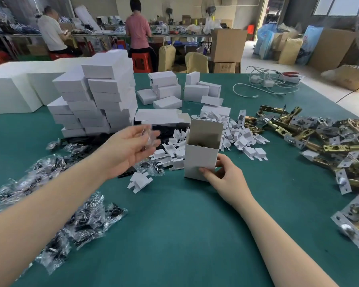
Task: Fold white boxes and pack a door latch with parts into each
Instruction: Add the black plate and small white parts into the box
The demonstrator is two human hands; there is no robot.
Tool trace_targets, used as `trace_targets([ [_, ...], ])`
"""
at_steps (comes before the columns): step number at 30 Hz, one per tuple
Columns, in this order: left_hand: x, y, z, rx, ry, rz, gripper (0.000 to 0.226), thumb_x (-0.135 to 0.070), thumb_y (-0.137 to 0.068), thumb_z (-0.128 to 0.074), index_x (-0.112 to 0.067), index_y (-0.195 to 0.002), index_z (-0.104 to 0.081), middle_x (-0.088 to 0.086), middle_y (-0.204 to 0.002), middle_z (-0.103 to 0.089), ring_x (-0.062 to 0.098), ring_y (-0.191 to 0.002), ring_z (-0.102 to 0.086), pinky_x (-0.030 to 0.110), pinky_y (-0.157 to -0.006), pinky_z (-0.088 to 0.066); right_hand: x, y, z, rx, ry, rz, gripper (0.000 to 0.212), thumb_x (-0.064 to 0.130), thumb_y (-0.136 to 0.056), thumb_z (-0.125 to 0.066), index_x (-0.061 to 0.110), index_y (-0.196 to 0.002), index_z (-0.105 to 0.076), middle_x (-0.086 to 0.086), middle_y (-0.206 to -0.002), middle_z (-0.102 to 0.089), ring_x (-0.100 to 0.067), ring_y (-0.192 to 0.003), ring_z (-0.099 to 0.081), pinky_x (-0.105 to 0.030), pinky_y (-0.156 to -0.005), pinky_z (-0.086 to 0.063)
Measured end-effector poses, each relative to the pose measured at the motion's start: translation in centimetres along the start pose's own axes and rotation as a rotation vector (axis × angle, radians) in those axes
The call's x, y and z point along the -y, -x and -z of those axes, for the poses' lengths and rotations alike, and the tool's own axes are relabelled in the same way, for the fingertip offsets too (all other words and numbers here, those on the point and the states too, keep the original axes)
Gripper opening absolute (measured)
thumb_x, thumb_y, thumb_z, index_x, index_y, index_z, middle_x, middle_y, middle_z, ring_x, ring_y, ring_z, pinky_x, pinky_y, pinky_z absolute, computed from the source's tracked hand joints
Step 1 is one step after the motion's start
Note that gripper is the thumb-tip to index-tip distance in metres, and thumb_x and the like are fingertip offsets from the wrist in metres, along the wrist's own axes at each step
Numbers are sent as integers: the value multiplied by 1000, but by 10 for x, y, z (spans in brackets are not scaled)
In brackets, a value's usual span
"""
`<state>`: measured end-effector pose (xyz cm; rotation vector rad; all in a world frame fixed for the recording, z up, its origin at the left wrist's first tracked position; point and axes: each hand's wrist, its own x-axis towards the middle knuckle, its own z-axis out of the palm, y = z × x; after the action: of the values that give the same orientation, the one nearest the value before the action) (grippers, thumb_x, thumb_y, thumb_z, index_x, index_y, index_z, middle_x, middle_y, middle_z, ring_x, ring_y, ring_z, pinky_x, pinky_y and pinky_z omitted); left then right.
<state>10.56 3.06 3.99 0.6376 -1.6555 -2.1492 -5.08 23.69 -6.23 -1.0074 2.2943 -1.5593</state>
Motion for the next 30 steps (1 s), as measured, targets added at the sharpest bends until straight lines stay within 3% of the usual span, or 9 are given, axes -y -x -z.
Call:
trace_targets([
  [4,-9,-1,-45,93,-441,-502,30,-6,-97,-57,-31,-108,-69,-7,-103,-70,6,-98,-68,19,-92,-53,0,0,0,0,3,-2,29,43,-83,-71,54,-100,-51,34,-93,-59,2,-72,-57,-8,-61,-40],
  [7,-11,-6,-71,187,-859,-796,27,-3,-89,-67,-22,-109,-71,-6,-101,-72,6,-97,-67,23,-92,-52,0,1,0,-1,3,-2,28,44,-83,-71,54,-99,-51,33,-94,-59,0,-71,-56,-11,-61,-40],
  [10,-3,-14,-86,141,-1160,-848,16,-14,-87,-71,-20,-102,-74,-10,-97,-72,7,-89,-62,32,-85,-49,1,2,0,-7,9,4,28,44,-83,-71,54,-99,-51,32,-93,-60,-1,-71,-56,-12,-61,-40],
  [13,5,-18,-89,160,-1263,-820,14,-19,-90,-68,-19,-102,-74,-6,-103,-70,11,-99,-59,36,-87,-47,2,2,0,-14,12,5,29,44,-82,-72,53,-99,-50,33,-92,-60,3,-73,-56,-10,-60,-39],
  [19,6,-20,-83,59,-1374,-822,18,-24,-97,-58,-25,-110,-71,-8,-108,-70,13,-101,-60,25,-82,-40,3,3,0,4,11,5,30,44,-84,-71,57,-98,-47,38,-95,-57,4,-75,-56,-13,-63,-39],
  [24,5,-19,-82,102,-1585,-949,33,-12,-97,-48,-28,-115,-71,-7,-114,-70,20,-111,-58,30,-102,-30,2,2,0,-2,12,-10,27,44,-84,-70,55,-96,-49,32,-91,-60,2,-73,-56,-14,-61,-39],
  [26,10,-16,-83,70,-1627,-1008,33,-9,-90,-50,-22,-110,-73,0,-105,-71,28,-103,-60,35,-101,-34,2,1,0,-7,13,-10,26,43,-84,-71,53,-95,-50,27,-88,-61,2,-71,-55,-13,-60,-39],
  [30,22,-14,-84,21,-1611,-1060,20,-20,-92,-60,-19,-103,-76,7,-92,-65,33,-89,-60,39,-89,-44,1,1,0,-8,17,0,26,42,-84,-72,53,-95,-50,26,-87,-61,1,-69,-54,-10,-60,-40],
])
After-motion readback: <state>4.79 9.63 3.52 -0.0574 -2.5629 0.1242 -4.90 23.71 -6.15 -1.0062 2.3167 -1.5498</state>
